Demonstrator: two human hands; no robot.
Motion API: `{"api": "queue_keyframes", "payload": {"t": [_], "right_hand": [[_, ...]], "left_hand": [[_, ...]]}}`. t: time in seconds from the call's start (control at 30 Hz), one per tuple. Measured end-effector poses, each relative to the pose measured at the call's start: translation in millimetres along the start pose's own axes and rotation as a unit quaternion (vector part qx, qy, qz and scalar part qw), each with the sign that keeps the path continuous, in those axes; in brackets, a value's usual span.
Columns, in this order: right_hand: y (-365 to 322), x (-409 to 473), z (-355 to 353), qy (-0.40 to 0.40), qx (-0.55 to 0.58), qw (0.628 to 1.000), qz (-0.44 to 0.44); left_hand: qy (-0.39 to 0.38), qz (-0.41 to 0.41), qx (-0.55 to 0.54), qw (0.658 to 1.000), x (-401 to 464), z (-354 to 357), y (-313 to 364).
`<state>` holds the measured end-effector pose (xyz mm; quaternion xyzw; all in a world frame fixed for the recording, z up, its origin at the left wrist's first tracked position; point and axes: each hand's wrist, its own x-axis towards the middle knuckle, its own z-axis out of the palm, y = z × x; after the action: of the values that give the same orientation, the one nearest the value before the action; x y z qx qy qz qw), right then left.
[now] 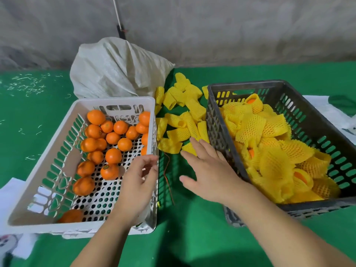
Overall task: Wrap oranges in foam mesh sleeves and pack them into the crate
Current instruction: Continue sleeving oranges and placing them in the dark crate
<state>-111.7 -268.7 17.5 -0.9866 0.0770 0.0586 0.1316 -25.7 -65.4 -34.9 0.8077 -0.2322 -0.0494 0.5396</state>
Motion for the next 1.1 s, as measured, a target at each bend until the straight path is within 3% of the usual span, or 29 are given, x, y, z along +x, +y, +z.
{"api": "queue_keyframes", "payload": {"t": [0.1,0.23,0.47,0.57,0.63,0.7,0.73,0.83,0.93,1.0,1.1], "right_hand": [[-5,67,14,-0.167,-0.071,0.983,0.029],[19,135,53,-0.297,-0.035,0.946,0.124],[62,171,116,-0.302,-0.129,0.925,0.190],[67,176,125,-0.278,-0.156,0.933,0.169],[64,179,125,-0.307,-0.088,0.933,0.164],[59,177,127,-0.347,-0.048,0.924,0.157],[56,175,128,-0.351,-0.038,0.922,0.159],[55,169,127,-0.275,-0.013,0.944,0.183],[50,168,118,-0.206,0.029,0.957,0.204],[43,169,111,-0.135,0.080,0.969,0.189],[26,161,98,0.042,0.226,0.961,0.153]], "left_hand": [[-0.098,0.090,0.183,0.974,15,8,-9],[-0.111,0.066,0.200,0.971,24,12,-17],[-0.105,0.054,0.193,0.974,24,14,-20],[-0.143,0.022,0.062,0.987,34,-6,-26],[-0.076,-0.010,0.021,0.997,55,-31,-40],[-0.020,-0.060,0.110,0.992,82,-54,-68],[-0.043,-0.100,0.204,0.973,94,-62,-84],[-0.179,-0.235,0.428,0.854,100,-72,-132],[-0.247,-0.267,0.483,0.796,87,-73,-163],[-0.227,-0.276,0.518,0.777,89,-76,-168],[-0.220,-0.274,0.487,0.800,93,-79,-173]]}}
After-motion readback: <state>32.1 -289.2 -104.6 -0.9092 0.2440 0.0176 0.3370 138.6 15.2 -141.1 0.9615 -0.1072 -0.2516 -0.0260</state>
